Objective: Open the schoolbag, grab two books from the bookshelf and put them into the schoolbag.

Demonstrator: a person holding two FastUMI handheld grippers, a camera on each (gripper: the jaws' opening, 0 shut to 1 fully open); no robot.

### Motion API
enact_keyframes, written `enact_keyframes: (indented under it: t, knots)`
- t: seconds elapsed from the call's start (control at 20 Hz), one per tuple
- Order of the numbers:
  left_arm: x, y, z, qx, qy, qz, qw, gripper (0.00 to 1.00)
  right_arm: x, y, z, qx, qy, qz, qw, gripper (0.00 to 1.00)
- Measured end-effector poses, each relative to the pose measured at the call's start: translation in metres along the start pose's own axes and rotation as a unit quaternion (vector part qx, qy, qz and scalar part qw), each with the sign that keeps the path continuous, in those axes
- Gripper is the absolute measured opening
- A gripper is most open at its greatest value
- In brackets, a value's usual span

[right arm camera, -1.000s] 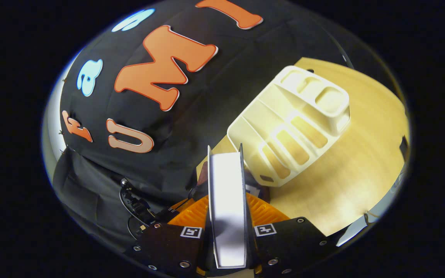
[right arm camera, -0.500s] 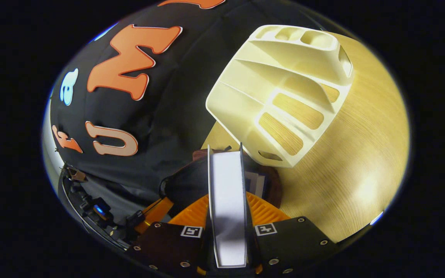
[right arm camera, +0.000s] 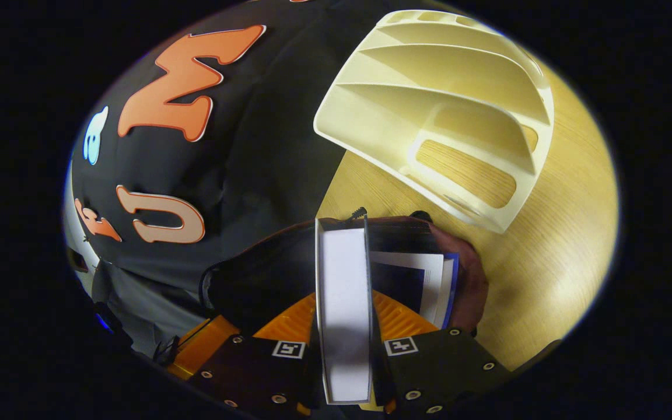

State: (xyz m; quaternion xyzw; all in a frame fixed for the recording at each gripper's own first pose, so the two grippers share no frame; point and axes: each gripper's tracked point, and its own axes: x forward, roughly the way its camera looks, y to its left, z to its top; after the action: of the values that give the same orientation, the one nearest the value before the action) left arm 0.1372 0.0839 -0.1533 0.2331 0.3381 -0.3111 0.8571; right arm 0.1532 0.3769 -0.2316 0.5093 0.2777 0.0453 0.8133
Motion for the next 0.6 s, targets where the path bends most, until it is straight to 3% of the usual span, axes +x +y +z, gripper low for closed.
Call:
enact_keyframes:
  t: [0.3, 0.5, 0.6]
  knots:
    - [-0.001, -0.005, 0.0, 0.006, -0.006, -0.005, 1.0, 0.01, 0.024, 0.003, 0.002, 0.013, -0.02, -0.011, 1.0, 0.35]
    - [0.001, 0.003, 0.0, -0.01, -0.009, 0.003, 1.0, 0.01, 0.02, -0.014, -0.008, 0.018, 0.002, -0.068, 0.998, 0.38]
    - [0.001, 0.003, -0.003, -0.013, -0.005, 0.004, 1.0, 0.01, 0.013, -0.03, -0.015, -0.013, 0.026, -0.121, 0.992, 0.5]
